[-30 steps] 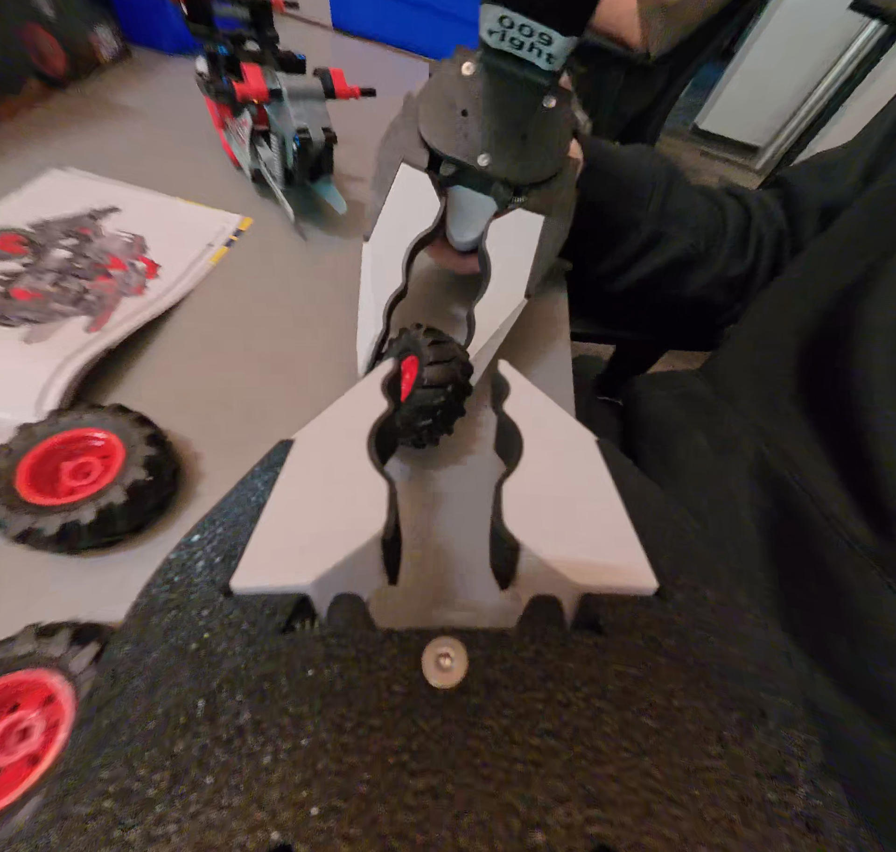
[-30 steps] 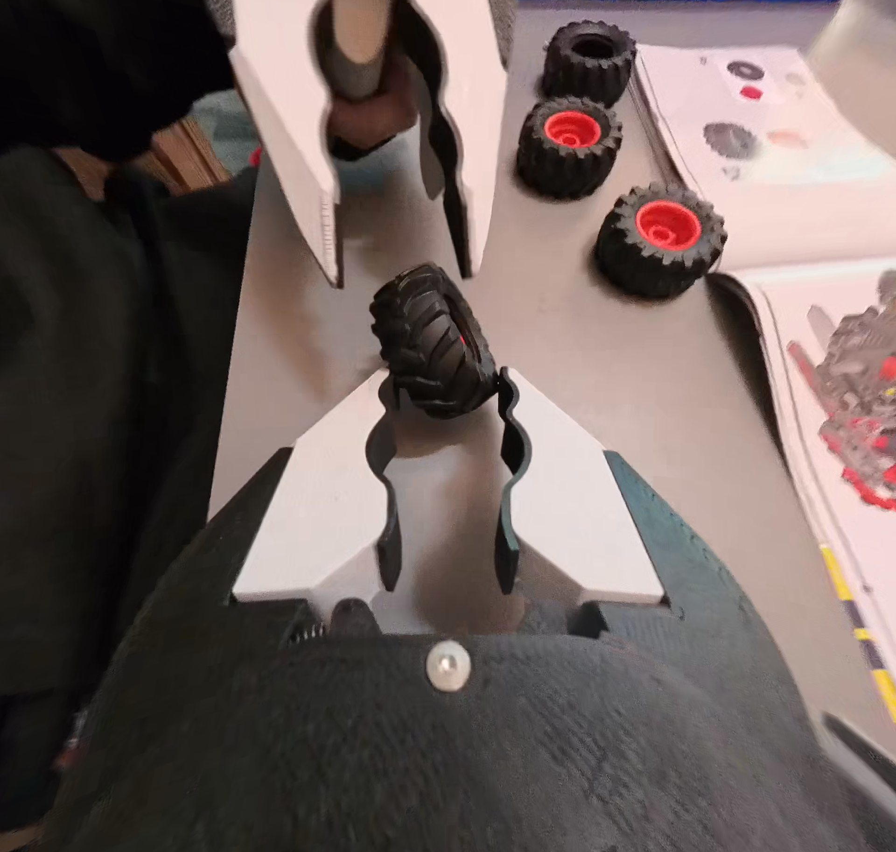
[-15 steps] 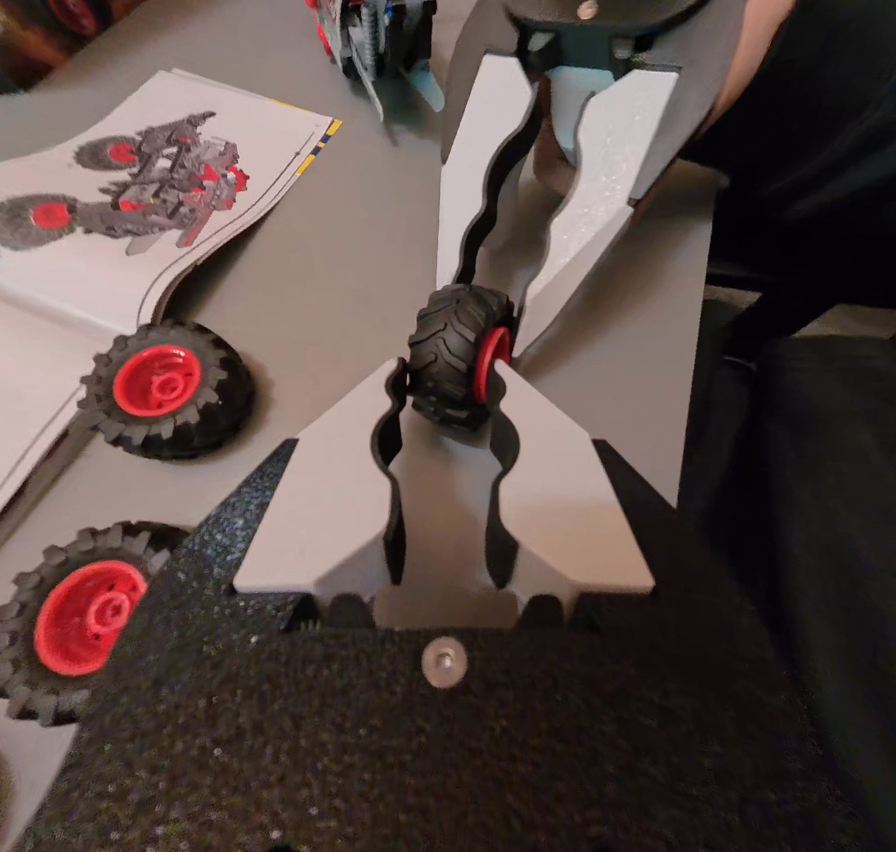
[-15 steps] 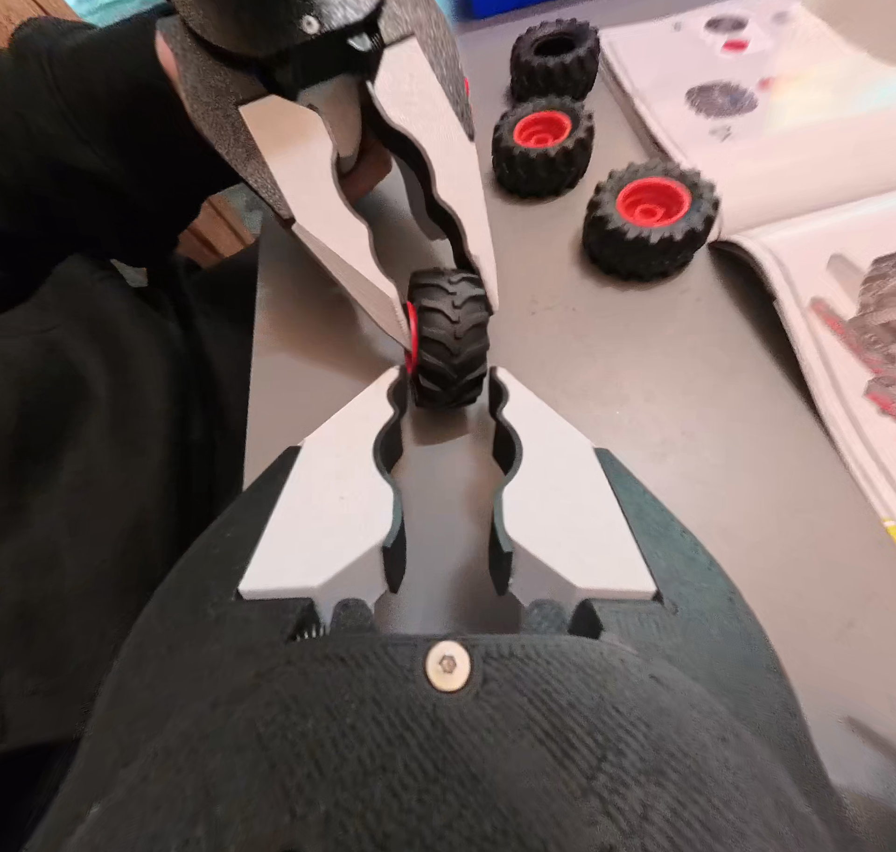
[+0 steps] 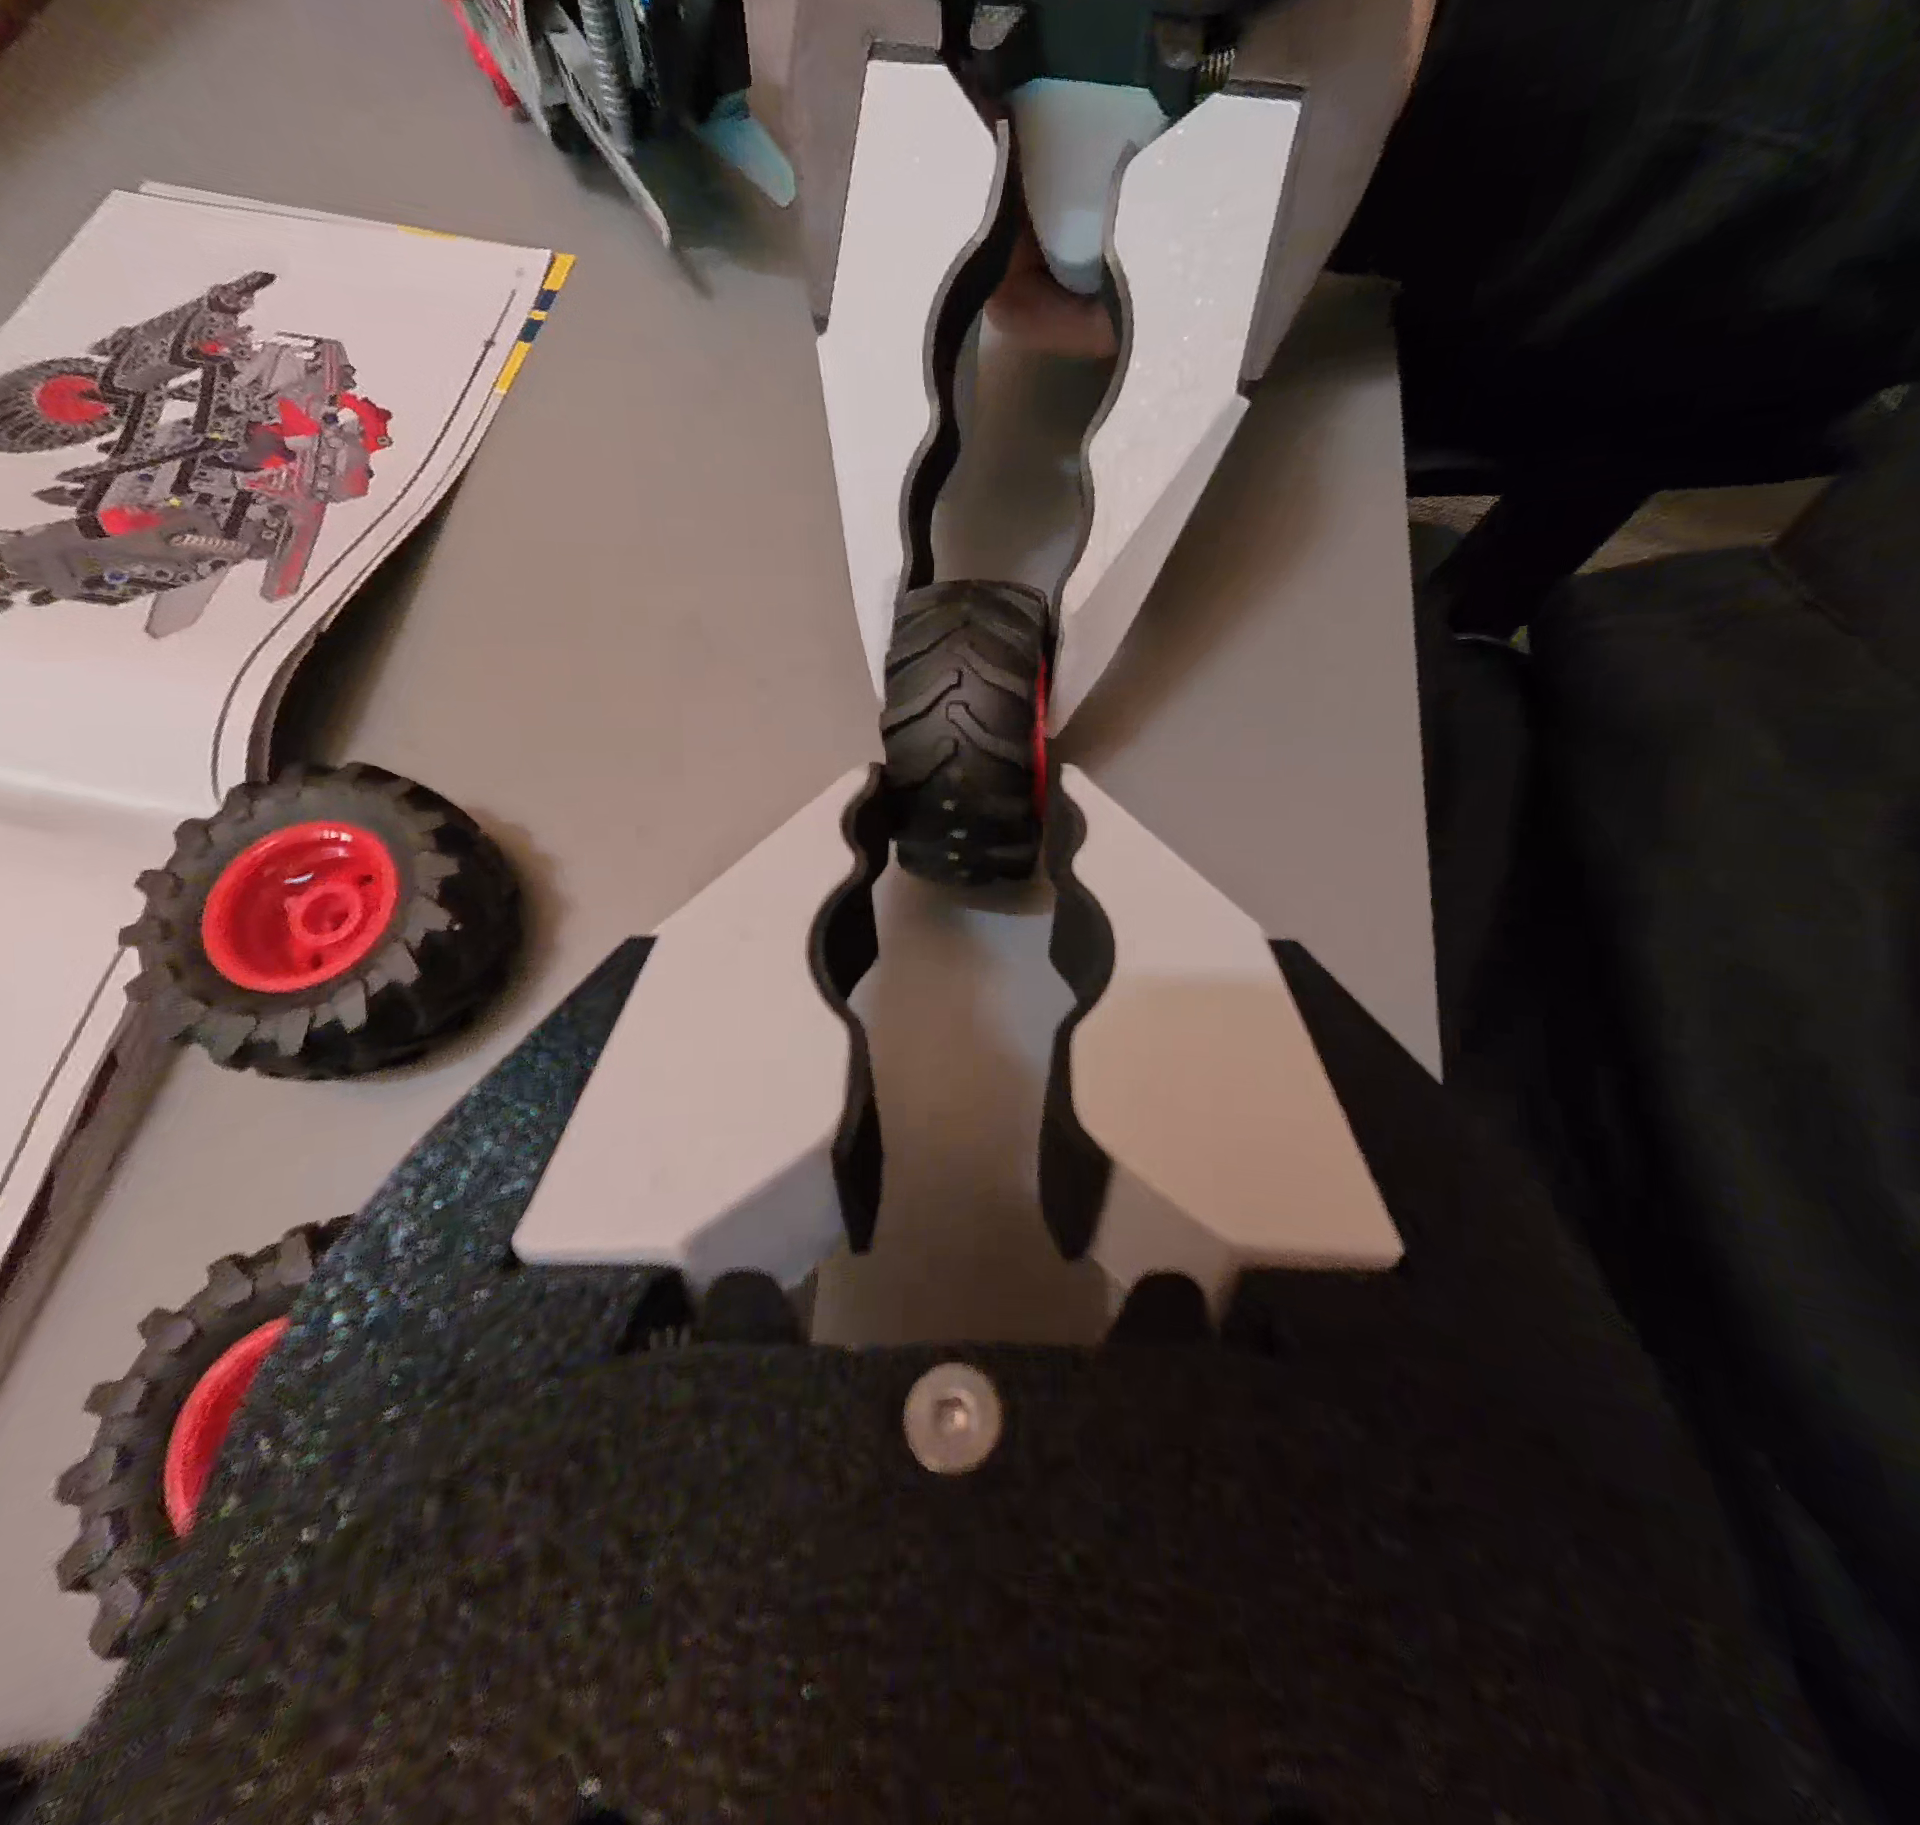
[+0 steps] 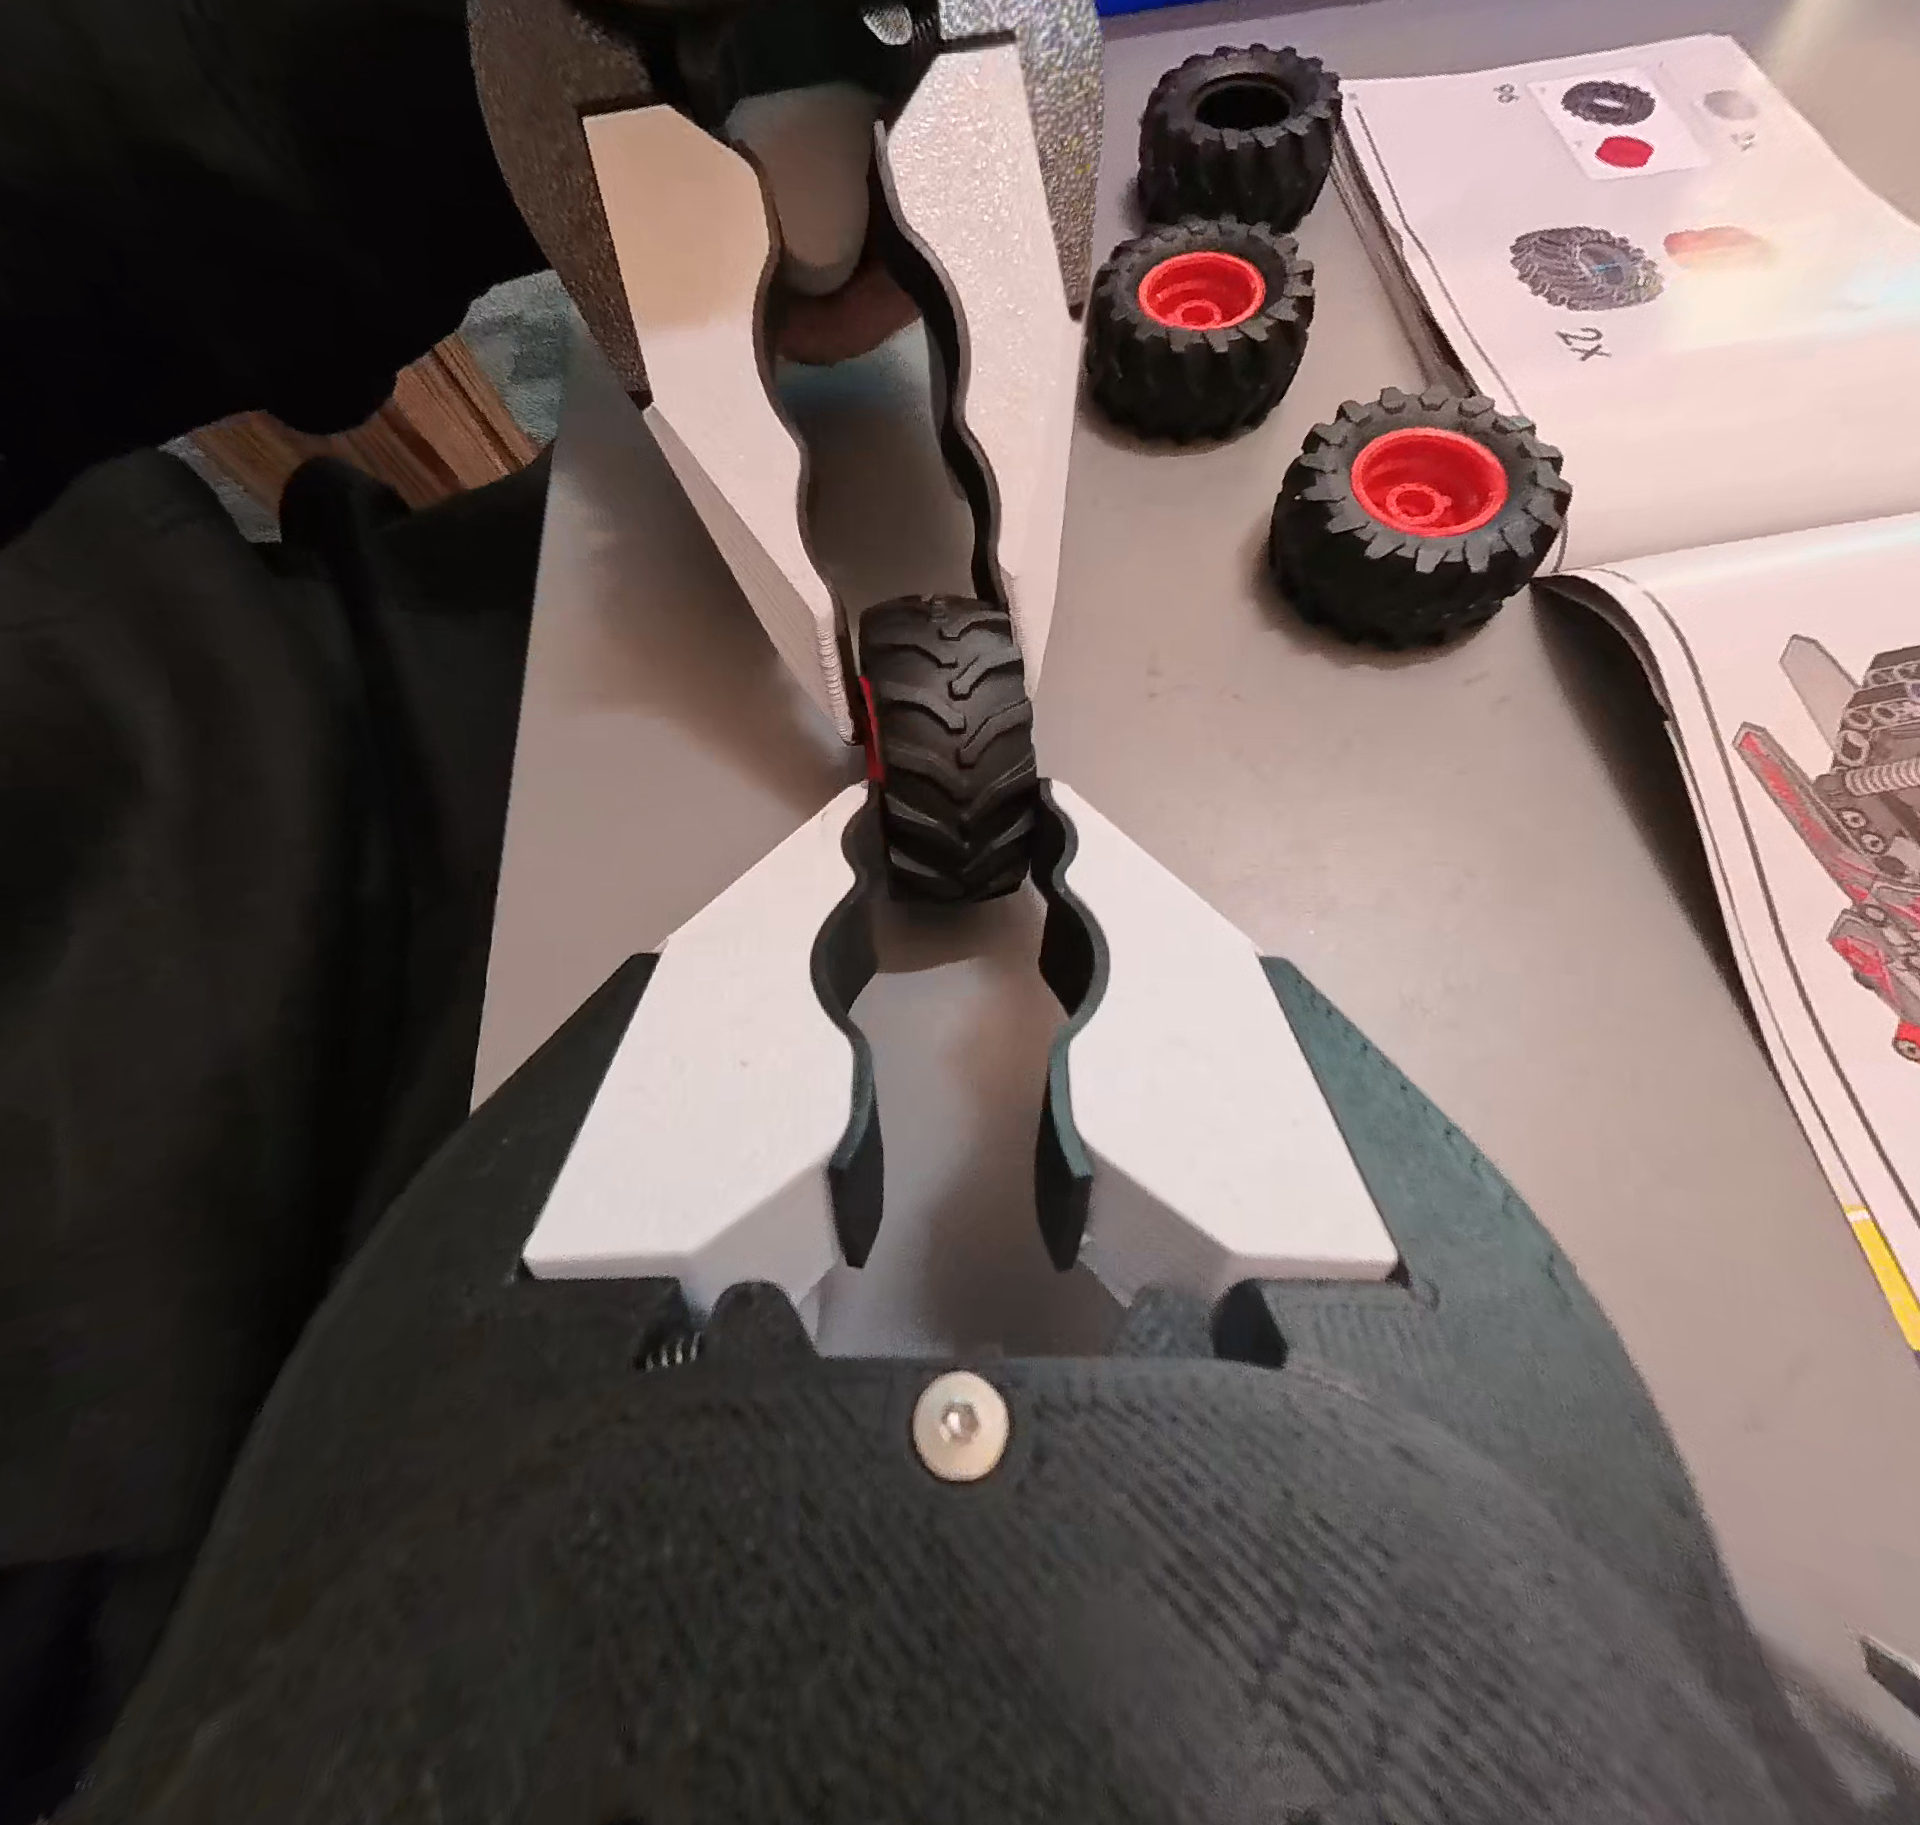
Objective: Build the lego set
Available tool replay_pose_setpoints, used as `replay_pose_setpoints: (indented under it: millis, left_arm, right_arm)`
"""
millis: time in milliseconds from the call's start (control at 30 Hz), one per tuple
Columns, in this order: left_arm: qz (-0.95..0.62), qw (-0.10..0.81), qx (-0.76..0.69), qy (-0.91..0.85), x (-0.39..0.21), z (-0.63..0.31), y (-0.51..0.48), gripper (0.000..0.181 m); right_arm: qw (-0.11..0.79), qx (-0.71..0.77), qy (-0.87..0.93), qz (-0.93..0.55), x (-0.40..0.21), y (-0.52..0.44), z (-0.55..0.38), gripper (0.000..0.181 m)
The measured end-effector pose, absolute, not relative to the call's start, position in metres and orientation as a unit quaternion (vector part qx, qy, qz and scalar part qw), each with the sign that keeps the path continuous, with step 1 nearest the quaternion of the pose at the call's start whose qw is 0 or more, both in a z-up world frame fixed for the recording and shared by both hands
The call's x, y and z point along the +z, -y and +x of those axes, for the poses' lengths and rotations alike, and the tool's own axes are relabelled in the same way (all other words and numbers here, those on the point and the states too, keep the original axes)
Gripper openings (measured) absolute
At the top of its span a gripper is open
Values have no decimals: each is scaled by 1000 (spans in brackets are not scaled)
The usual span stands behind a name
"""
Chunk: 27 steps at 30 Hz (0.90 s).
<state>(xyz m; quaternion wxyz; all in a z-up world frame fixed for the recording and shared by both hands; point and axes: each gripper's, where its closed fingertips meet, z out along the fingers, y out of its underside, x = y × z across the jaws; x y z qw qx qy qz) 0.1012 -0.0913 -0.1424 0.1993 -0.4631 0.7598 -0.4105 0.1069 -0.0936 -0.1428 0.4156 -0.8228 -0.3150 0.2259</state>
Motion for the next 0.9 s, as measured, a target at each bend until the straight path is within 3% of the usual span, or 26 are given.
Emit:
replay_pose_setpoints:
  millis: [333, 733, 900]
  left_arm:
    - [-535, 163, -428, -710, -146, 109, 75, 24]
    - [-584, 215, -392, -678, -148, 119, 61, 22]
    - [-557, 243, -370, -703, -146, 117, 61, 32]
  right_arm:
    - [414, 211, 271, -843, -147, 74, 116, 24]
    - [425, 175, 242, -855, -149, 61, 125, 23]
    - [416, 214, 224, -855, -147, 64, 127, 25]
